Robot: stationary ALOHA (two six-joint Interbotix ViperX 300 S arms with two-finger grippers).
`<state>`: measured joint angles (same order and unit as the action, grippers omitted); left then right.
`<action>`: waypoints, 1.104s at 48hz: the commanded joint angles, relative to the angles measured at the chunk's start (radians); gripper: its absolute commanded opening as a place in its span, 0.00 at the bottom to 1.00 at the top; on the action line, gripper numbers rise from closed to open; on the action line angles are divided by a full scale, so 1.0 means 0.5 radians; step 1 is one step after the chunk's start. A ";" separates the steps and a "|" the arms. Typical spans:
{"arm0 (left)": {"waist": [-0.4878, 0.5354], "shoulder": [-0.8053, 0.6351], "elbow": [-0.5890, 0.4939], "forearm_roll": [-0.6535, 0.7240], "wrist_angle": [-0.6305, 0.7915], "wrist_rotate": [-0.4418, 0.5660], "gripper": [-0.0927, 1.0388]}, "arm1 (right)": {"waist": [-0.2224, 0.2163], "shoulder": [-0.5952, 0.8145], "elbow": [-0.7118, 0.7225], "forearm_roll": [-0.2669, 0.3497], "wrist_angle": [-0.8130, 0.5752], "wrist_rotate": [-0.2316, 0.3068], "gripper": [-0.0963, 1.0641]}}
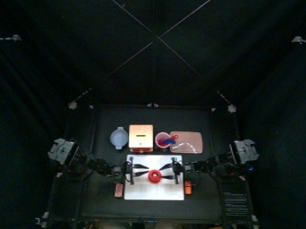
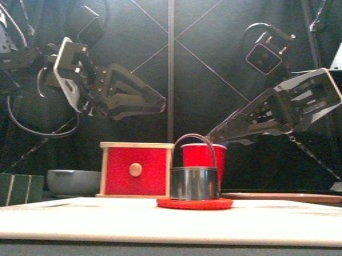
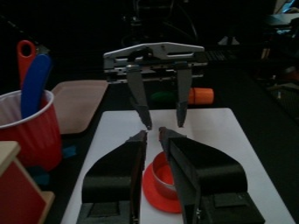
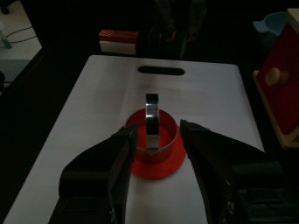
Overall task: Get the cutter from the drawer then cut the dough then place the extra dough in the bowl
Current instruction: Cut the dough
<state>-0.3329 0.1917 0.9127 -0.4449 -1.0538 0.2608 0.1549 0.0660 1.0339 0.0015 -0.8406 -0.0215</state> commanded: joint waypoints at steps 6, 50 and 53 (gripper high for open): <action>-0.037 0.052 -0.098 -0.064 0.083 0.000 0.85 | -0.003 -0.028 -0.052 -0.009 -0.018 0.003 0.78; 0.003 0.267 -0.255 -0.160 0.218 -0.003 0.79 | -0.009 0.153 -0.160 -0.021 0.086 0.000 0.78; 0.006 0.264 -0.255 -0.160 0.224 0.000 0.74 | -0.006 0.135 -0.163 -0.034 0.098 -0.018 0.78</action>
<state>-0.3344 0.3375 0.7992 -0.5262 -0.9403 0.2592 0.1519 0.1795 0.9587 -0.0123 -0.7946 -0.0245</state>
